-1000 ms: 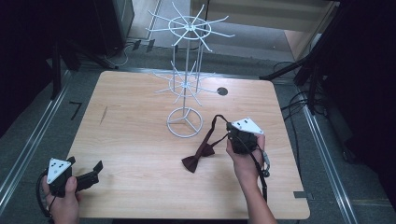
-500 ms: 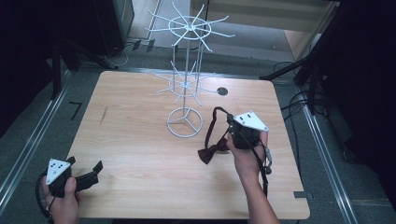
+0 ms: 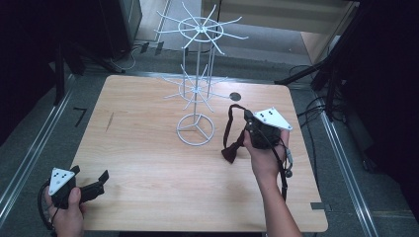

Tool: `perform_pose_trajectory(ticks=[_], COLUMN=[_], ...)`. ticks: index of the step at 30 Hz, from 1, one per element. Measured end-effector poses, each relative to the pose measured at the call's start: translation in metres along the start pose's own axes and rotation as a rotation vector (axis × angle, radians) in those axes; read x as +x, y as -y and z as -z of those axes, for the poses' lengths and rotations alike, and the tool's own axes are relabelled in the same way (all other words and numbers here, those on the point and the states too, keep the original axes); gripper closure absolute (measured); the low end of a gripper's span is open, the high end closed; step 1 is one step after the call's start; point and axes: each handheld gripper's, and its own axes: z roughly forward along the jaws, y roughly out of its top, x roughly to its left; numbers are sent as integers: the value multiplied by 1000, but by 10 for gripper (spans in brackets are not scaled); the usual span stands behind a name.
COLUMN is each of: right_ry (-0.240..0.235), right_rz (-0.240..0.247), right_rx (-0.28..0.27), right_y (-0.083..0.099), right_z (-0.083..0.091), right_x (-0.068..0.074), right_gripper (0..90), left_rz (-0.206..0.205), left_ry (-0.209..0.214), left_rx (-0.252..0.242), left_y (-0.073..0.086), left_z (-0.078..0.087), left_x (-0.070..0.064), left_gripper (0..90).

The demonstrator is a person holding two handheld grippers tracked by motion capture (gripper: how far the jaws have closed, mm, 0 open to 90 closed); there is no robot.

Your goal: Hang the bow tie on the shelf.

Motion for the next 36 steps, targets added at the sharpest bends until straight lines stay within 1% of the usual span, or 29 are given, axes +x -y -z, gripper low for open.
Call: perform_pose_trajectory(ticks=[6, 13, 16, 20, 21, 22, 25, 26, 27, 28, 30, 31, 32, 36], right_ry=[-10, -19, -32, -35, -40, -46, -49, -49, -52, -53, -63, -63, -64, -64], right_rz=[-19, -27, -28, -25, -30, -45, -59, -59, -83, -87, -112, -112, -128, -137], right_rx=[-20, -30, -34, -33, -32, -28, -14, -14, -5, -4, -1, -1, 11, 36], right_y=[-9, -19, -22, -23, -23, -24, -25, -25, -25, -25, -25, -25, -25, -24], right_z=[-2, -4, -7, -10, -12, -17, -25, -25, -32, -33, -36, -36, -41, -50], right_x=[-1, -2, -3, -3, -3, -3, -3, -3, -5, -5, -7, -7, -8, -9], right_gripper=[900, 900, 900, 900, 900, 900, 900, 900, 900, 900, 900, 900, 900, 900], left_rz=[0, 1, 0, 1, 2, 2, 6, 6, 6, 8, 8, 8, 8, 9], left_ry=[0, -1, -1, 0, 0, 0, 2, 2, 5, 5, 5, 5, 6, 6], left_rx=[-2, -4, -4, -5, -5, -5, -7, -7, -7, -8, -7, -7, -7, -8], left_y=[0, 0, 0, 0, 0, 0, 0, 0, 0, 0, 0, 0, 0, 0], left_z=[0, 0, 0, 0, 0, 0, 0, 0, 0, 0, 0, 0, 0, 0], left_x=[0, 0, 0, 0, 0, 0, 0, 0, 1, 1, 1, 1, 1, 1], left_gripper=[4, 4, 4, 4, 4, 4, 4, 4, 4, 4, 4, 4, 4, 4])
